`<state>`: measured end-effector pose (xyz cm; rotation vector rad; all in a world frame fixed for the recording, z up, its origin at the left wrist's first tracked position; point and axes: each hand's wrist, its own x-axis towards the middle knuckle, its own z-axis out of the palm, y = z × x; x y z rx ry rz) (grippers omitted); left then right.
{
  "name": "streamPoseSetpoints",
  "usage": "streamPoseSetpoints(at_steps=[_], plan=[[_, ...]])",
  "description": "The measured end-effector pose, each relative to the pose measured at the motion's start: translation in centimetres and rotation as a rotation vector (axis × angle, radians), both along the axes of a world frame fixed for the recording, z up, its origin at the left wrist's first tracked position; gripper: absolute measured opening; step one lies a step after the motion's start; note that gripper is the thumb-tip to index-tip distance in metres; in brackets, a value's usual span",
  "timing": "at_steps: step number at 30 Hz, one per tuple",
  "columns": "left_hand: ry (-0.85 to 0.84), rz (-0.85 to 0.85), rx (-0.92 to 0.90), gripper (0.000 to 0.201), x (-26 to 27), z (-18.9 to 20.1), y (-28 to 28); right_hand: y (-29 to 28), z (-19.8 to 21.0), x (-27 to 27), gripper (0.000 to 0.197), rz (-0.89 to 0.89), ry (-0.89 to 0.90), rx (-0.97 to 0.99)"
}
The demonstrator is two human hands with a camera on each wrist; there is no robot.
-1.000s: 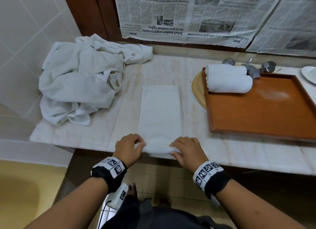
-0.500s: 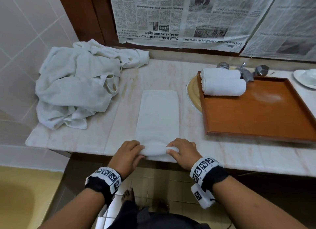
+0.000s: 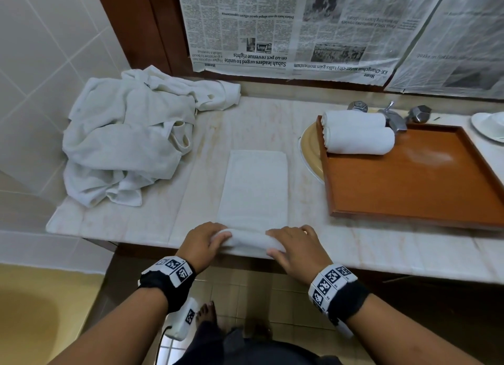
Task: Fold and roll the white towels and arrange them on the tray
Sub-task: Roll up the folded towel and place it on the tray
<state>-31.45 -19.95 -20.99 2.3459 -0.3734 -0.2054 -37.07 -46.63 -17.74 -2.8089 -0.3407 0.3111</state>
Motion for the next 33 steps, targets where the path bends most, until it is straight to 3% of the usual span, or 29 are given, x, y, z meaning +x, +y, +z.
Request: streamPoseSetpoints(at_steps=[2, 4, 6, 10, 13, 17, 22, 23, 25, 28, 31, 33], plan=[[0.061, 0.053, -0.033, 0.023, 0.1, 0.2, -0.3, 0.0, 0.0, 0.2, 0.062, 0.003, -0.002, -0.042], [0.114, 0.101, -0.041, 0.014, 0.2, 0.4, -0.7, 0.2, 0.1, 0.3, 0.05, -0.012, -0.011, -0.066], [0.153, 0.144, -0.033, 0.016, 0.5, 0.7, -1.0, 0.6, 0.0, 0.4, 0.039, -0.034, -0.017, -0.083], [0.201, 0.169, 0.006, 0.016, 1.3, 1.0, -1.4, 1.4, 0.5, 1.0, 0.035, -0.08, -0.043, -0.046], [0.234, 0.173, 0.042, 0.017, 1.8, 1.3, -1.8, 1.6, 0.5, 1.0, 0.038, -0.009, -0.061, -0.099], [0.283, 0.177, 0.059, 0.019, 2.4, 1.4, -2.0, 1.7, 0.0, 0.7, 0.057, 0.062, -0.039, -0.104], [0.302, 0.23, 0.077, 0.02, 2.6, 1.1, -1.9, 1.7, -0.4, 1.9, 0.047, 0.016, 0.006, -0.029], [0.274, 0.238, 0.093, 0.021, 2.4, 1.3, -2.0, 1.6, -0.4, 2.2, 0.044, -0.001, 0.032, -0.011], [0.054, 0.187, 0.185, 0.019, 1.7, 1.4, -2.3, 1.4, -0.3, 2.9, 0.041, -0.018, 0.089, 0.01], [-0.32, -0.057, 0.27, 0.027, 0.6, 1.2, -2.8, 1.3, -0.1, 3.8, 0.038, -0.031, 0.158, 0.008], [-0.476, -0.272, 0.397, 0.045, -0.3, -0.2, -2.7, 1.5, 0.1, 4.2, 0.036, -0.06, 0.181, -0.018], [-0.539, -0.313, 0.48, 0.048, -0.8, -1.1, -2.4, 1.8, 0.1, 4.3, 0.037, -0.073, 0.172, -0.072]])
